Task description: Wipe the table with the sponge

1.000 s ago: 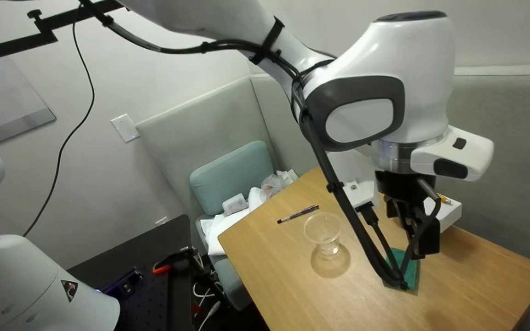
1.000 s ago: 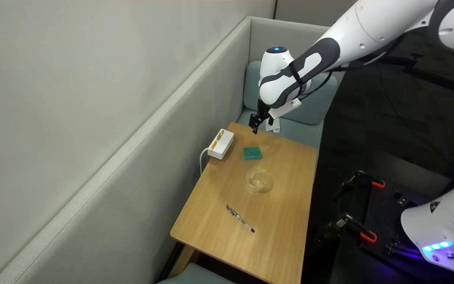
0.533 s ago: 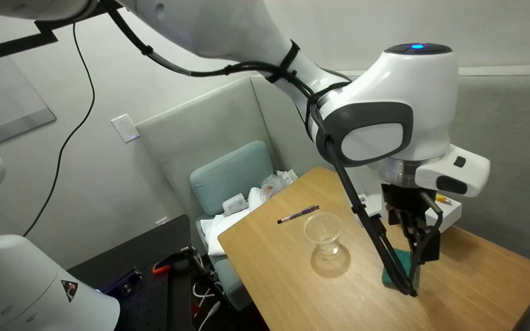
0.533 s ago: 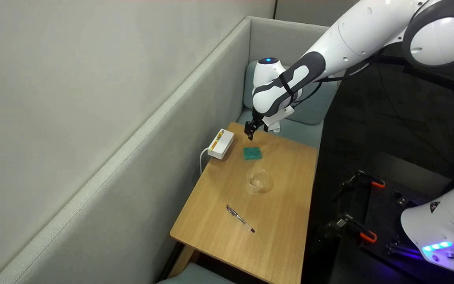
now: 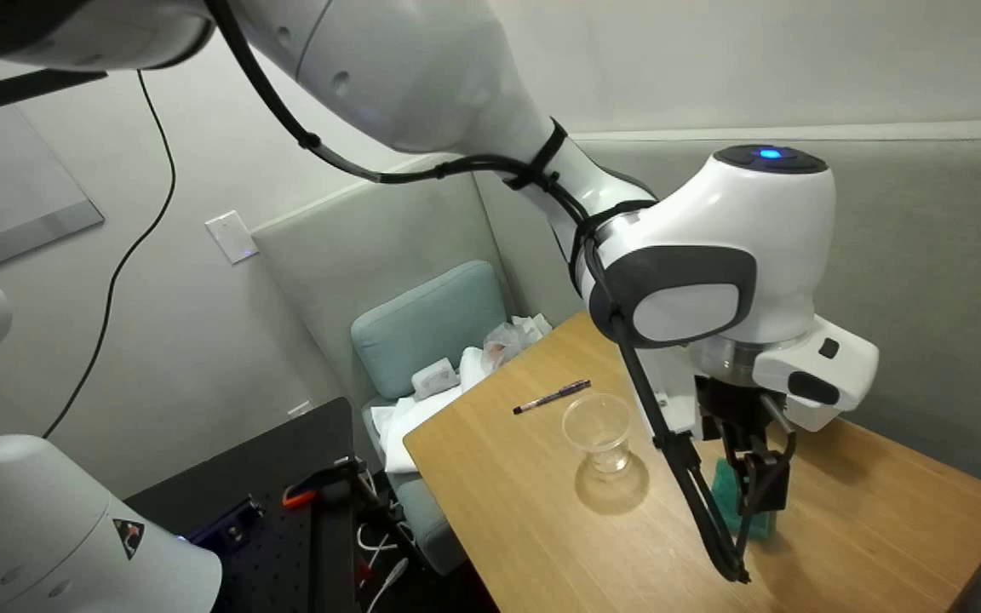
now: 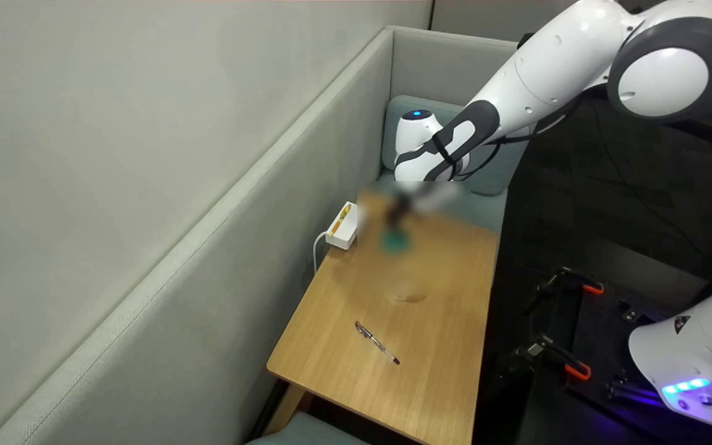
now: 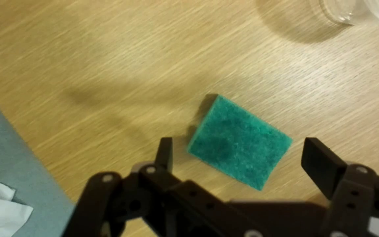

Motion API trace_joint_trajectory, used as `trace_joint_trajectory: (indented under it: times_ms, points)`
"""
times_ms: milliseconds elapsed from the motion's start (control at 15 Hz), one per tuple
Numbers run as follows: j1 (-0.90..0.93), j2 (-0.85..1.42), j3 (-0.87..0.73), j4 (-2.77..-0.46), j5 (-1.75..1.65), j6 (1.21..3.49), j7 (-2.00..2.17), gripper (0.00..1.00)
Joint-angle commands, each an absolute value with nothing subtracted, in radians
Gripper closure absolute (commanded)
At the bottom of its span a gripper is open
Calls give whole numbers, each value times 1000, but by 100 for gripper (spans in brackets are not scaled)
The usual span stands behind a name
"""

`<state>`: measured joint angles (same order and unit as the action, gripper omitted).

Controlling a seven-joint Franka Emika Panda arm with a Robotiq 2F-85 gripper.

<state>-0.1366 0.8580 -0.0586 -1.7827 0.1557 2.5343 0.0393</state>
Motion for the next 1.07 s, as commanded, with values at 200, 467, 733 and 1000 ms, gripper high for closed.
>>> trace_joint_trajectory:
  times_ms: [200,467,733,1000]
  points:
    - [-133,933,-61,-1721,151,2537,68,0]
    - [-130,967,-63,-1689,150,2535,75,10]
    - [-126,999,-70,-1654,148,2535,87,19]
    - [-121,1033,-78,-1619,146,2530,106,26]
